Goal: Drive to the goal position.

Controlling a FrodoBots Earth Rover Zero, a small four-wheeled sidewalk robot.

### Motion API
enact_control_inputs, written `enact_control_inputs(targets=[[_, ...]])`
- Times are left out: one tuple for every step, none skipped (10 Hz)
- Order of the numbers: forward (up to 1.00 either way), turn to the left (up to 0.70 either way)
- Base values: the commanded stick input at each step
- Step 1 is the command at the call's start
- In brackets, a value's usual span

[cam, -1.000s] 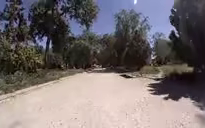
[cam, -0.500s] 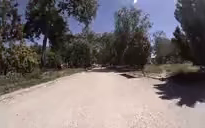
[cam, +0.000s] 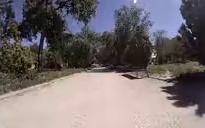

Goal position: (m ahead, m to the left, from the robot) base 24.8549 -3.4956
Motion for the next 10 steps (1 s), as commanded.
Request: enact_control_inputs(targets=[[0.70,0.01],[0.70,0.01],[0.70,0.01],[0.70,0.01],[0.70,0.01],[0.70,0.01],[0.70,0.01],[0.70,0.01],[0.70,0.01],[0.70,0.01]])
